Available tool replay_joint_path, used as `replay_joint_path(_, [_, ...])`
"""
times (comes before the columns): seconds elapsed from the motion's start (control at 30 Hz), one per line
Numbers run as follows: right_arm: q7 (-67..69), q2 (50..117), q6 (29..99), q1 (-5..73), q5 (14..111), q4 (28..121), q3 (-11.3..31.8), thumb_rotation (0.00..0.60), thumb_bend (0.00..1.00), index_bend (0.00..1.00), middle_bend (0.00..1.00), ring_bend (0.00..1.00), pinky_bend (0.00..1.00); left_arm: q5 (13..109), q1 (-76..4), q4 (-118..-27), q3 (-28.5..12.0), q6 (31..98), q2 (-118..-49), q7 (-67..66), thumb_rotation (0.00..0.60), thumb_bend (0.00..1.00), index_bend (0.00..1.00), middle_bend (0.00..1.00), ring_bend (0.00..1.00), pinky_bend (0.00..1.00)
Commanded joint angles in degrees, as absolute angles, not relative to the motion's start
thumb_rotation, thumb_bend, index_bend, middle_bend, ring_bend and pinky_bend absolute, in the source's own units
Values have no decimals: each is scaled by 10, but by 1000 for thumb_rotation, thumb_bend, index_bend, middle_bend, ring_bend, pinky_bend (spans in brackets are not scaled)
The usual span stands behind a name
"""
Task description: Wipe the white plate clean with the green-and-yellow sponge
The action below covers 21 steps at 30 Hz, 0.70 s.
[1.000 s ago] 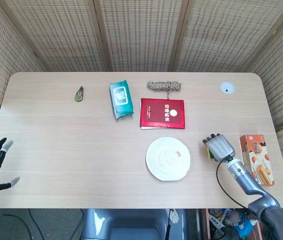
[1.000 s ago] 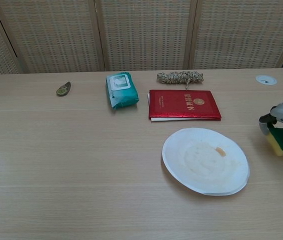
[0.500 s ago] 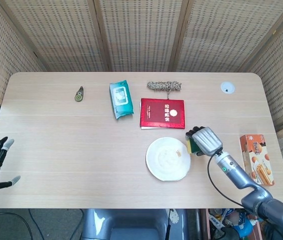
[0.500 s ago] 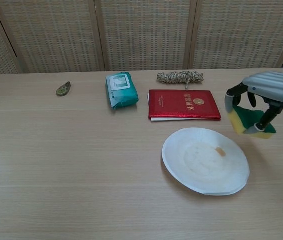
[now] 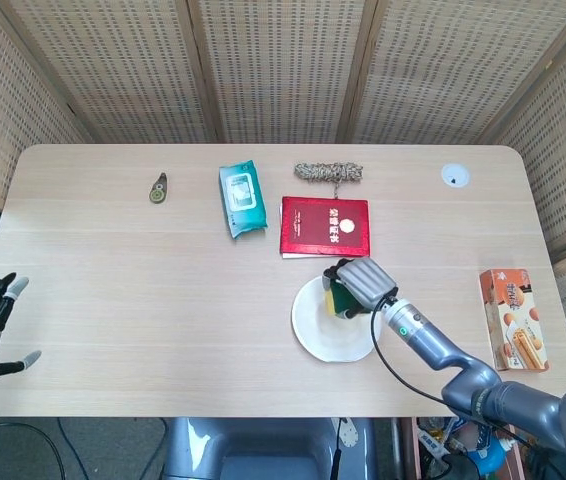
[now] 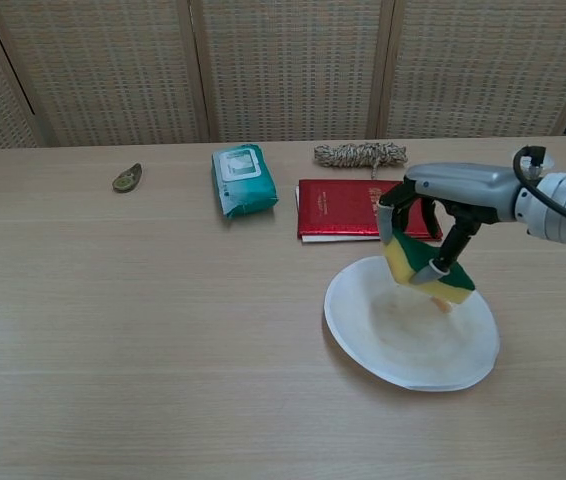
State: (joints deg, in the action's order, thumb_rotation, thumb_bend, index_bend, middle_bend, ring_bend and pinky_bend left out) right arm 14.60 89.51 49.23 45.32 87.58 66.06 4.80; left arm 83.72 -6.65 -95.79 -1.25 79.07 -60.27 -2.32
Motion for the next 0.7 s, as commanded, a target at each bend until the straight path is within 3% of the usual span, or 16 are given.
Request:
replay_joint_path(0.03, [157, 914, 488, 456, 874, 638, 44, 600, 202, 473, 552, 360, 515, 834, -69, -958, -13, 786, -602, -24, 600, 0, 0, 0, 0, 0])
replay_joint_path(0.7, [192, 973, 477, 454, 856, 567, 37, 600, 216, 474, 552, 360, 519, 825, -75, -958, -10, 772, -608, -35, 600, 0, 0, 0, 0, 0])
